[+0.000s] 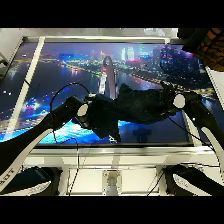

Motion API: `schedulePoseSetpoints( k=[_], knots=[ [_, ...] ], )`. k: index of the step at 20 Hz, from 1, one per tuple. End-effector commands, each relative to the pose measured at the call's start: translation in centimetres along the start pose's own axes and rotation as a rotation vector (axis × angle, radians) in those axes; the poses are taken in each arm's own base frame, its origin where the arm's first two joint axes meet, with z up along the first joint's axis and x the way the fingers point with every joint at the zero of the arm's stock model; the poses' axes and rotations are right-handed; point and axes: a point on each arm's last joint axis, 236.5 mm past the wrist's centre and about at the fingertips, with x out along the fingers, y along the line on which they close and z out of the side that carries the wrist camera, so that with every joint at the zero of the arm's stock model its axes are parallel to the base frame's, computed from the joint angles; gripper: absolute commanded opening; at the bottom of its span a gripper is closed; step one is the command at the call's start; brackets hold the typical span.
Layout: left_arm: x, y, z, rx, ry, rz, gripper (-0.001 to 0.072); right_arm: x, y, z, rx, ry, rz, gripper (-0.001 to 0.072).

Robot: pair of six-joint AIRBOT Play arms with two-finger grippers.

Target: Fold the clothes and pants, and hang the long-sleeved shirts on hangers.

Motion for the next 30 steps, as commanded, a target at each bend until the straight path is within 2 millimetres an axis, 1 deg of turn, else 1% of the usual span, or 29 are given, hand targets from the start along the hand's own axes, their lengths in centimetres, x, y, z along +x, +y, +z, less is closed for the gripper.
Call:
schedulePoseSetpoints(
  k=[1, 4, 5, 8, 11, 12, 14, 16, 18, 20, 22, 24, 28, 30],
  knots=[
    [0.0, 0.0, 0.0, 0.000, 0.000, 0.000, 0.0020, 0.0, 0.2, 0.2, 0.005, -0.006, 0.006, 0.0021],
    [0.0, 0.0, 0.0, 0.000, 0.000, 0.000, 0.0020, -0.1, 1.8, -0.3, 0.052, 0.013, 0.075, 0.0021],
    [0.0, 0.0, 0.0, 0.000, 0.000, 0.000, 0.0021, -0.1, 1.9, -0.3, 0.054, 0.014, 0.080, 0.0021],
    [0.0, 0.0, 0.0, 0.000, 0.000, 0.000, 0.0020, -0.1, 1.0, 0.0, 0.034, -0.001, 0.042, 0.0021],
    [0.0, 0.0, 0.0, 0.000, 0.000, 0.000, 0.0020, -0.2, 1.3, 0.4, 0.037, -0.011, 0.051, 0.0021],
    [0.0, 0.0, 0.0, 0.000, 0.000, 0.000, 0.0021, -0.4, 1.4, 0.9, 0.036, -0.031, 0.054, 0.0021],
    [0.0, 0.0, 0.0, 0.000, 0.000, 0.000, 0.0021, -0.6, 1.4, 2.8, 0.025, -0.109, 0.055, 0.0021],
    [0.0, 0.0, 0.0, 0.000, 0.000, 0.000, 0.0021, -0.8, 1.0, 4.3, -0.022, -0.176, 0.035, 0.0021],
    [0.0, 0.0, 0.0, 0.000, -0.001, 0.000, 0.0020, -0.9, 0.9, 5.1, -0.110, -0.212, 0.022, 0.0021],
    [0.0, 0.0, 0.0, 0.000, -0.001, 0.000, 0.0021, -1.0, 0.8, 5.2, -0.178, -0.217, 0.010, 0.0021],
    [0.0, 0.0, 0.0, 0.000, -0.001, 0.001, 0.0021, -1.0, 0.7, 5.3, -0.209, -0.220, 0.003, 0.0021],
    [0.3, 0.3, 0.2, 0.005, -0.004, 0.016, 0.0020, -1.1, 0.8, 5.8, -0.231, -0.241, 0.001, 0.0021],
    [1.7, 0.6, 0.3, 0.011, 0.024, 0.038, 0.0020, -1.3, 0.8, 6.4, -0.303, -0.268, -0.011, 0.0021],
    [3.0, 0.5, 0.7, 0.012, 0.035, 0.042, 0.0020, -1.4, -0.2, 6.9, -0.398, -0.280, -0.069, 0.0022]
  ],
)
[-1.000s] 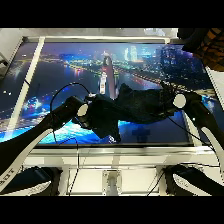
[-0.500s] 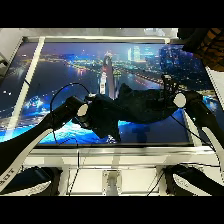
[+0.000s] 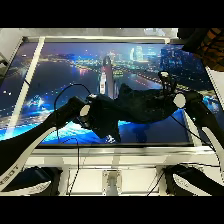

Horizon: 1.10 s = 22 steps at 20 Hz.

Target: Fold the clothes and pants, and hang the long-sleeved shirts on hangers.

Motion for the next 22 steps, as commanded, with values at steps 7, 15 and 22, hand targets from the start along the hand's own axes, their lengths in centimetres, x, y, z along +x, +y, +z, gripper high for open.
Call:
schedulePoseSetpoints(
  k=[7, 15, 22],
  knots=[
    [3.2, -3.0, 1.7, 0.208, -0.035, -0.059, 0.0067, -1.7, -17.2, 1.0, 0.128, -0.036, -0.335, 0.0463],
    [-5.6, -3.5, 7.9, 0.237, -0.452, -0.099, 0.0372, 3.7, -23.2, -7.9, 0.325, 0.265, -0.264, 0.0691],
    [-5.5, -1.5, 7.0, 0.256, -0.413, -0.025, 0.0443, 7.8, -19.7, -6.0, 0.415, 0.186, -0.078, 0.0681]
  ],
)
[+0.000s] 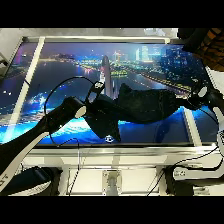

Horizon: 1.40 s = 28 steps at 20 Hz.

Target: Fold the clothes and pants, and hang the long-sleeved shirts on hangers.

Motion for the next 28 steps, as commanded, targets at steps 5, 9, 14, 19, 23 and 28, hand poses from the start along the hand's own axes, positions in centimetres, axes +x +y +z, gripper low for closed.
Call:
schedulePoseSetpoints(
  k=[5, 9, 14, 19, 23, 28],
  knots=[
    [-0.3, 1.2, 0.1, 0.032, -0.004, 0.048, 0.0443, 1.8, 5.6, 1.1, -0.038, -0.029, 0.127, 0.0590],
    [-0.3, 1.2, 0.1, 0.032, -0.004, 0.048, 0.0442, 2.6, 7.0, 0.8, -0.061, -0.011, 0.137, 0.0165],
    [-0.4, 2.1, 0.3, 0.063, -0.011, 0.087, 0.0441, -1.4, 8.3, 2.1, -0.086, 0.036, 0.196, 0.0020],
    [-0.7, 4.2, 0.9, 0.196, -0.021, 0.178, 0.0441, -17.5, 9.9, 10.9, -0.174, -0.262, 0.221, 0.0020],
    [-0.9, 4.9, 2.2, 0.442, -0.047, 0.223, 0.0440, -30.6, 7.3, 12.6, -0.228, -0.495, 0.047, 0.0020],
    [-1.4, 1.9, 7.1, 0.725, -0.258, 0.210, 0.0440, -32.4, 3.6, 9.6, -0.151, -0.423, -0.023, 0.0020]
  ],
)
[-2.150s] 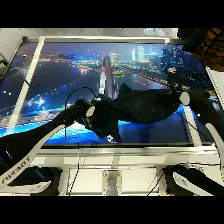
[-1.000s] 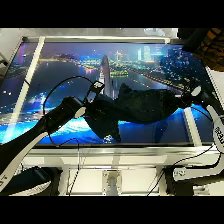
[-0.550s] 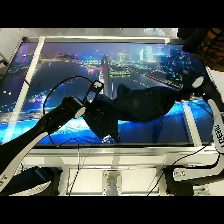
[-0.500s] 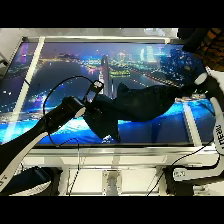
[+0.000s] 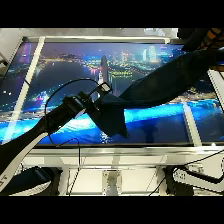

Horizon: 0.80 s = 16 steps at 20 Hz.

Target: Fold the clothes and pants, and hang the long-sleeved shirts on hangers.

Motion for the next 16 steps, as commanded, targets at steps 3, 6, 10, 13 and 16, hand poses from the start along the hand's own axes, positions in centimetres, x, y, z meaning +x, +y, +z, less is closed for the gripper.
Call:
schedulePoseSetpoints(
  k=[3, 6, 10, 13, 16],
  knots=[
    [-0.1, -1.5, 6.1, 0.166, -0.237, 0.001, 0.0440, -2.1, -2.4, -3.1, 0.051, 0.110, -0.050, 0.0020],
    [0.8, -4.4, 7.8, 0.232, -0.289, -0.036, 0.0440, -1.7, -2.2, -3.1, 0.062, 0.114, -0.039, 0.0020],
    [2.3, -8.7, 9.6, 0.377, -0.345, -0.065, 0.0440, -1.3, -2.0, -3.1, 0.067, 0.118, -0.025, 0.0020],
    [3.9, -9.8, 9.3, 0.387, -0.324, -0.086, 0.0439, -1.3, -2.0, -3.1, 0.067, 0.119, -0.024, 0.0020],
    [5.5, -9.8, 9.5, 0.385, -0.311, -0.088, 0.0438, -1.3, -2.0, -3.1, 0.067, 0.119, -0.024, 0.0020]
  ],
)
